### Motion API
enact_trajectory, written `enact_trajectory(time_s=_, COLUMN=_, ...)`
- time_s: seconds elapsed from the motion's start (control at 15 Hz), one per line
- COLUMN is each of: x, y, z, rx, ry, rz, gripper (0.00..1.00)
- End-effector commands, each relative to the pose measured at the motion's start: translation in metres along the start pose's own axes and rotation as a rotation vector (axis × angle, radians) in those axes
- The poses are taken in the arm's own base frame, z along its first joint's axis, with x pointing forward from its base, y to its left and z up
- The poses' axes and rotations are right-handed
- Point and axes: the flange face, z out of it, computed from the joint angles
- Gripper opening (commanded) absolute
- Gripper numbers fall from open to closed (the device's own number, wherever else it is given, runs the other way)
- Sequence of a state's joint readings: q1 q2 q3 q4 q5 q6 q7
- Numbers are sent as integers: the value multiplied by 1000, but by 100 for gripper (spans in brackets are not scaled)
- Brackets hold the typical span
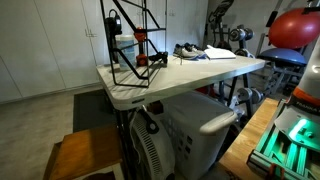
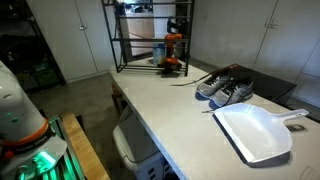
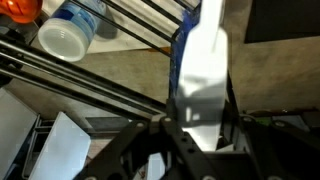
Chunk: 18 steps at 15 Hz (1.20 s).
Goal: Use the blue brush to sweep the top shelf of the black rack
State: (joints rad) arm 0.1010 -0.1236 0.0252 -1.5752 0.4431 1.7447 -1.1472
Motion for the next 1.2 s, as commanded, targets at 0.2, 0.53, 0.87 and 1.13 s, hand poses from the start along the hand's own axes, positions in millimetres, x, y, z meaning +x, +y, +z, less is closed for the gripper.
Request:
enact_trajectory(time_s=0.2, x=-47, y=-11, z=-60, rx=-23, ry=58, rz=99, gripper=19)
enact_trajectory(time_s=0.53, x=-129, y=-6, z=-82, rx=14, ry=12, rz=319, gripper=19)
enact_trajectory(time_s=0.87, x=-209, y=16, z=-67, rx=-5, ry=-38, rz=579, gripper=19)
enact_trajectory(time_s=1.13, x=-270, y=43, z=-30, rx=-87, ry=-123, rz=760, gripper=19)
